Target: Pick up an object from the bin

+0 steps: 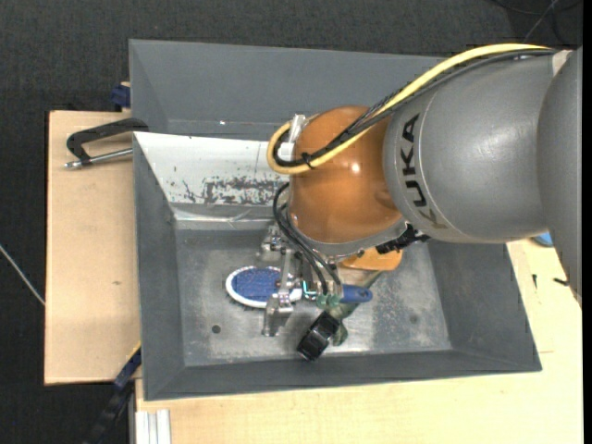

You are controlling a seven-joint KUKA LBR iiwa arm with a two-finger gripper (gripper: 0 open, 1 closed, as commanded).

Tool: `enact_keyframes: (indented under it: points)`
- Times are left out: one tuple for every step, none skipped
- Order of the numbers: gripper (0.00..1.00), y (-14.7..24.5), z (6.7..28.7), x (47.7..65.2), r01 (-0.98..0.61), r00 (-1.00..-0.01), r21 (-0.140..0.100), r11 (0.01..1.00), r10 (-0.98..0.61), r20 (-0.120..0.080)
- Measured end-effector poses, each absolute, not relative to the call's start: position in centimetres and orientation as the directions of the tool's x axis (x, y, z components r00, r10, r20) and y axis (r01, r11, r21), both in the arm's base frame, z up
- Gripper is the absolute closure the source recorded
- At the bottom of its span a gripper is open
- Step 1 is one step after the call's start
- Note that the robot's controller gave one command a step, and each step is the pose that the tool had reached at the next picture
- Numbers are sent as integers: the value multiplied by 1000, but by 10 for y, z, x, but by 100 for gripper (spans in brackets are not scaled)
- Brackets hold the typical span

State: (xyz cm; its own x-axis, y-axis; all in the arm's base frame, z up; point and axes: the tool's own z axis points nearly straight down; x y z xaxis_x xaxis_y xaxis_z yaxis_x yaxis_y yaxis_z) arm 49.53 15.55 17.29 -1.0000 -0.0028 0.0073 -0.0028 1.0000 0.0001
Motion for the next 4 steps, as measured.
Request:
enact_keyframes:
  points:
    - [100,154,177,497,0,-1000,1,1000,0,1]
    - [0,154,177,497,0,-1000,1,1000,0,1]
    - [0,143,78,529,96,-995,12,995,97,-37]
    - [100,144,80,528,94,-995,13,995,95,-33]
